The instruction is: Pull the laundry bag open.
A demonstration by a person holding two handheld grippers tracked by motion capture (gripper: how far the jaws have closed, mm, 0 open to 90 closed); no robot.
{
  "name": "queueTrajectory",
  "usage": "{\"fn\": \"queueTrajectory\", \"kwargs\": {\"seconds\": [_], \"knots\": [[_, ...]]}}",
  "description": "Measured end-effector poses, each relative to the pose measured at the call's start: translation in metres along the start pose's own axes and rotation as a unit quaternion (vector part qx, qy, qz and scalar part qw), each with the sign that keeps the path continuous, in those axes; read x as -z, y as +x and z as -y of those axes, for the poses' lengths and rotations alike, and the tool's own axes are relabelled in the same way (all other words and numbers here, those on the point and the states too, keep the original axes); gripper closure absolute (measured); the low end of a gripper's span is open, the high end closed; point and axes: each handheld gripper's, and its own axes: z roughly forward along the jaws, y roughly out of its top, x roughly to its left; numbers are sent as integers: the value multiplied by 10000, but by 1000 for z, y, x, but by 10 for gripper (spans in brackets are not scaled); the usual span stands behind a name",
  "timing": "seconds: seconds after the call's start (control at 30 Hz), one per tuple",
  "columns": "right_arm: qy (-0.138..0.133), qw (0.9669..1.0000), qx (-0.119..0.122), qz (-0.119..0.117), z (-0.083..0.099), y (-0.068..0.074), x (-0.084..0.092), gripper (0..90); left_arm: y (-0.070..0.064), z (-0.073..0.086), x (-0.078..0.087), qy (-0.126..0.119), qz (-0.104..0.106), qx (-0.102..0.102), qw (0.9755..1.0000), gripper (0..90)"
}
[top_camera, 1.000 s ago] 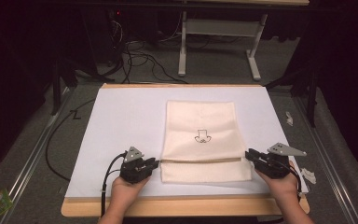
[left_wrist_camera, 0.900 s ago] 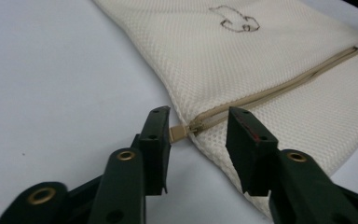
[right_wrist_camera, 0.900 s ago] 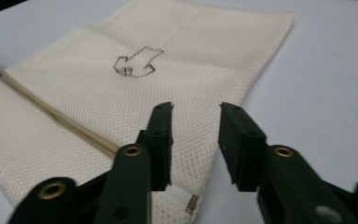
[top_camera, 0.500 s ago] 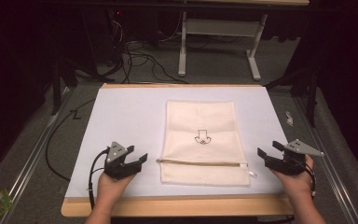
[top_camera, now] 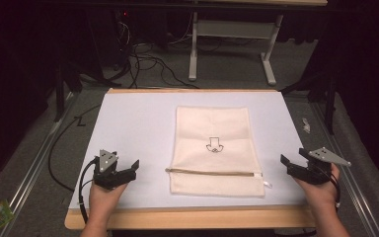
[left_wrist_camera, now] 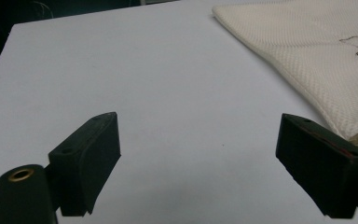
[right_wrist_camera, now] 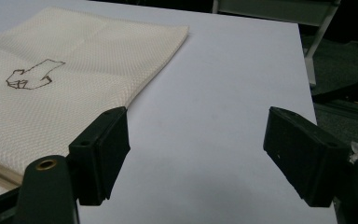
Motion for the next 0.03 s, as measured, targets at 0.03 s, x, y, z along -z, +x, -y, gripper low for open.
{"fn": "queueTrajectory", "kwargs": {"seconds": [0.03], "knots": [[-11, 10000, -5, 16, -1, 1, -1, 224, 0, 0, 0, 0, 0, 0, 10000, 126]]}}
